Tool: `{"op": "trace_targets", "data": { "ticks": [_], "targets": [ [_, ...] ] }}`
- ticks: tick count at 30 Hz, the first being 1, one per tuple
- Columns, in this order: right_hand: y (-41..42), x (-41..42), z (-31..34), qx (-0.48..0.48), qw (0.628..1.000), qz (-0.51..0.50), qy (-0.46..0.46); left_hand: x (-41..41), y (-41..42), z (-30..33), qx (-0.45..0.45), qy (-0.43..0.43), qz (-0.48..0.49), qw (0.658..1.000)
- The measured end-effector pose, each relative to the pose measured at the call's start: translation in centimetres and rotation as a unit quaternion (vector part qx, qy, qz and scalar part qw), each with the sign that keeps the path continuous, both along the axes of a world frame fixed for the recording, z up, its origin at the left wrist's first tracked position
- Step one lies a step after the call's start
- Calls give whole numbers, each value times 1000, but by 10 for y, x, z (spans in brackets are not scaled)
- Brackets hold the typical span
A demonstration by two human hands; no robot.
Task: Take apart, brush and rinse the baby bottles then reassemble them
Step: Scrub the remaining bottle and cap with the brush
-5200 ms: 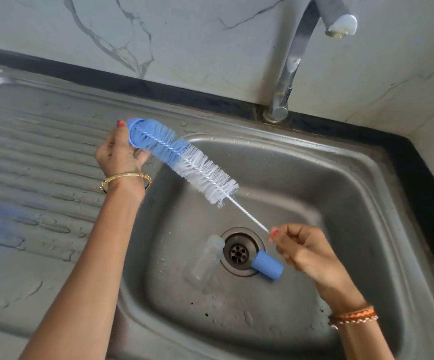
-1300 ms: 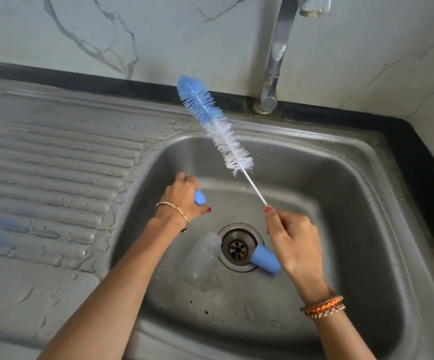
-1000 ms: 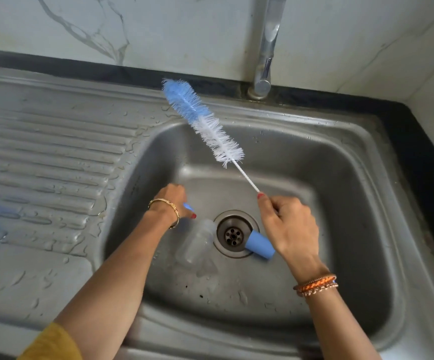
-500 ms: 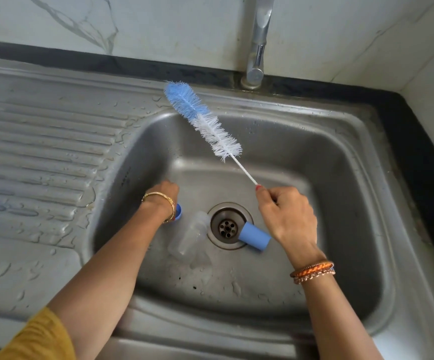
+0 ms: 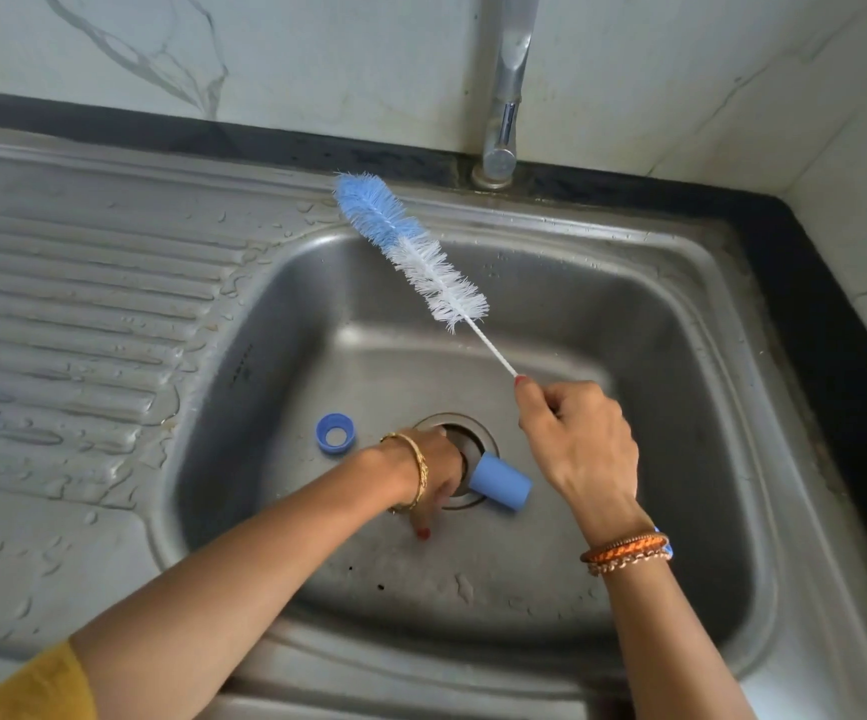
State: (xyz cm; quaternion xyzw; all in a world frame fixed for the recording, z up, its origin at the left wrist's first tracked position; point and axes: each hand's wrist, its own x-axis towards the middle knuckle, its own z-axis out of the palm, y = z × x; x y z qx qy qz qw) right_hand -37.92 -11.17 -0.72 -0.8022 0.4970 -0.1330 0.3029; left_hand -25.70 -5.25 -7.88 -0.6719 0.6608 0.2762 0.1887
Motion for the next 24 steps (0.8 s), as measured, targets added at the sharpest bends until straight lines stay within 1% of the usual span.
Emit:
{"op": "trace_targets", "data": {
  "ticks": [2,7,10,12,14,15,17,19,20,22,23,24],
  "targets": [
    [0,0,0,1,1000,4,2,-4,1,-4,26,-19,-17,999],
    [2,2,1,4,1000,13,10,-11,3,-5,44,-90,-42,994],
    [3,2,2,6,1000,17,18,-10,5,-16,39,-105,-70,991],
    [2,3,2,0,1000,18,25,-8,5,-23,35,-107,-69,991],
    [1,3,1,-3,1000,15,27,-8,3,-25,31,-88,-60,994],
    [1,3,0,-4,1000,14,26,-9,3,-23,32,-64,-42,996],
    [0,4,-1,-4,1000,15,14,-7,2,-14,21,13,25,999],
    [1,6,-1,-8,1000,13,3,-2,4,-5,3,112,106,988],
    [2,5,-2,-9,1000,12,2,1,7,-1,-6,168,149,974],
    [2,5,0,-13,1000,7,-4,12,14,17,-44,263,250,931],
    [1,5,-2,-17,1000,1,-5,16,18,24,-70,311,312,895],
    [0,4,-2,-21,1000,-6,-11,19,21,32,-111,356,373,850]
  ]
}}
